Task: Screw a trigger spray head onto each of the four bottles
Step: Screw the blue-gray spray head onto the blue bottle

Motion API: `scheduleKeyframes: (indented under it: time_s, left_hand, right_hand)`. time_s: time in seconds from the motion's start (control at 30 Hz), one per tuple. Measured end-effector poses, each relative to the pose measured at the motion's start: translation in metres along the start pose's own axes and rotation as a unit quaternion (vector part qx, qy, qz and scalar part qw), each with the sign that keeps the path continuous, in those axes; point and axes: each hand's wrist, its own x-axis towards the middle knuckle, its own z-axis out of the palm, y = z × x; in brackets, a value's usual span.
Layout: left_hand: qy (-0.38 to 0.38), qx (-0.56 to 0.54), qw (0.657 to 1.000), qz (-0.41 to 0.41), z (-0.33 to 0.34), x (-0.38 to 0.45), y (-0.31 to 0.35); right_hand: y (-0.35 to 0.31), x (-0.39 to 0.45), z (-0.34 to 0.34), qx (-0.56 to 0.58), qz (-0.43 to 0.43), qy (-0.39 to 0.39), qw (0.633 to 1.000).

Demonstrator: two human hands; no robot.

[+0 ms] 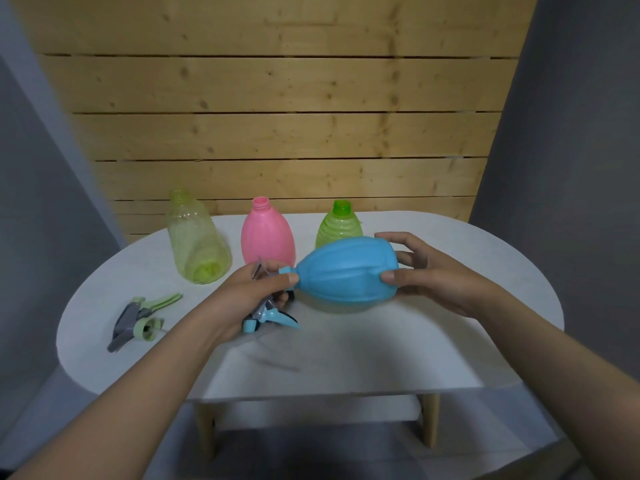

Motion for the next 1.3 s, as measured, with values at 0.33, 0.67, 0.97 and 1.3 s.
scheduleKeyframes:
  time_s: [0.33, 0.67, 0.97, 1.3]
  left_hand:
    - [0.047, 0.141, 0.982, 0.116, 0.014, -0.013, 0.000]
    - [0.066, 0.129, 0.987, 0.070, 0.001, -0.010, 0.003]
    - [0.039, 0.107, 0.990, 0.085, 0.000, -0.012, 0.000]
    - [0.046, 0.113, 0.990, 0.075, 0.001, -0.013, 0.005]
  right_hand:
    - [0.001, -0.003, 0.013, -0.130, 0.061, 0.075, 0.987]
    - [0.003, -0.005, 0.003, -0.038, 0.053, -0.032, 0.997]
    - [0.008, -0.008, 0.009, -0.107, 0.024, 0.014, 0.994]
    - [0.000, -0.012, 0.016, -0.101, 0.008, 0.002, 0.995]
